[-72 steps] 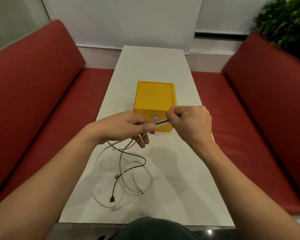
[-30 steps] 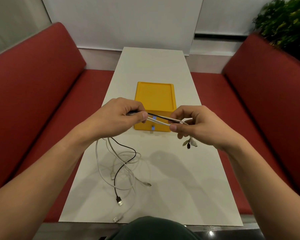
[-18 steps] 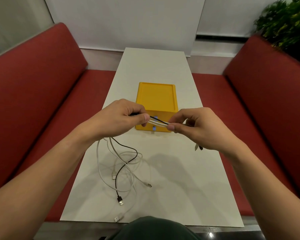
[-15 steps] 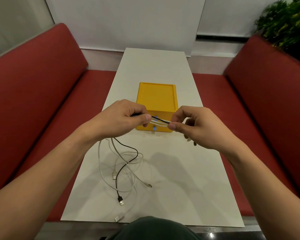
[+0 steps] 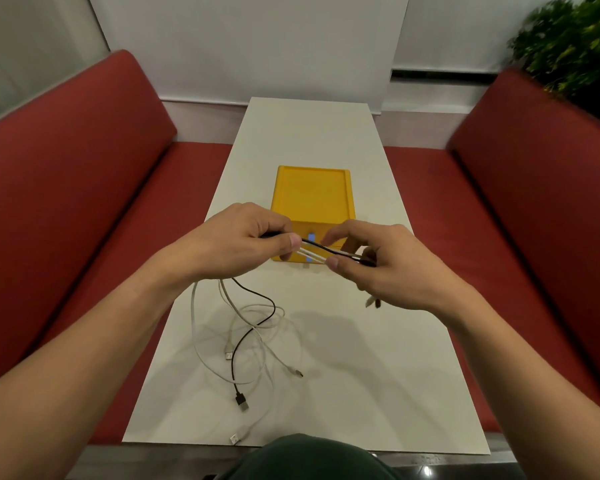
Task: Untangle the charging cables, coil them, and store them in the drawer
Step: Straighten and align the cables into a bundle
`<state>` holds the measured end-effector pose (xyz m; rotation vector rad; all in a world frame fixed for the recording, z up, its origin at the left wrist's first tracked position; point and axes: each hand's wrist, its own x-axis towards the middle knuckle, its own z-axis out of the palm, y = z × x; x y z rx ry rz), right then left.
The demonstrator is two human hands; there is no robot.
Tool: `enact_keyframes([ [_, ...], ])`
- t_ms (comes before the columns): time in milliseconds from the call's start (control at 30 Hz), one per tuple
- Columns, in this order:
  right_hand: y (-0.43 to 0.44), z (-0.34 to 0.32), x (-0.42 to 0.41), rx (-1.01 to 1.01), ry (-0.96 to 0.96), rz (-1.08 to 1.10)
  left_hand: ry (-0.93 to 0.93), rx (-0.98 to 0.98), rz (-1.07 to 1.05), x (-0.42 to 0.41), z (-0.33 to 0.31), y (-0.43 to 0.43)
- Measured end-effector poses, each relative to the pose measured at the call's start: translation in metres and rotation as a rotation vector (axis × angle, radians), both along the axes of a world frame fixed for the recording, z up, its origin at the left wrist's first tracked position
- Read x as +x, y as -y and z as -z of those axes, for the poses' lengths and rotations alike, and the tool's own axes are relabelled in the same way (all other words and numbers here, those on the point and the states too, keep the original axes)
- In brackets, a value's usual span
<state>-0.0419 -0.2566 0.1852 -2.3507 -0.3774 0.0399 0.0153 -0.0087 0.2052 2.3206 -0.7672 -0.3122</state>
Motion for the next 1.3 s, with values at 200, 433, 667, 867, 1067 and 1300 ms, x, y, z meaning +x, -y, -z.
enact_keyframes([
  [200, -0.009, 0.003, 0.001, 0.003, 0.071, -0.02, 0.053, 0.04, 0.064, -0.001, -0.001, 0.009],
  [433, -0.01, 0.01, 0.001, 0.32, -0.195, -0.049, 0.089, 0.054, 0.044, 0.004, -0.002, 0.007],
  [667, 0.002, 0.012, 0.001, 0.114, -0.187, -0.015, 0.132, 0.07, -0.032, 0.009, 0.001, 0.001],
  [867, 0.014, 0.013, 0.011, 0.063, -0.044, 0.114, 0.121, 0.035, -0.055, 0.01, 0.005, 0.003],
  [1067, 0.011, 0.011, 0.008, 0.007, -0.011, 0.102, 0.143, 0.058, -0.083, 0.013, 0.004, 0.0],
  [1300, -0.006, 0.01, -0.004, -0.172, 0.116, 0.107, 0.139, 0.064, -0.21, 0.013, 0.02, -0.001],
])
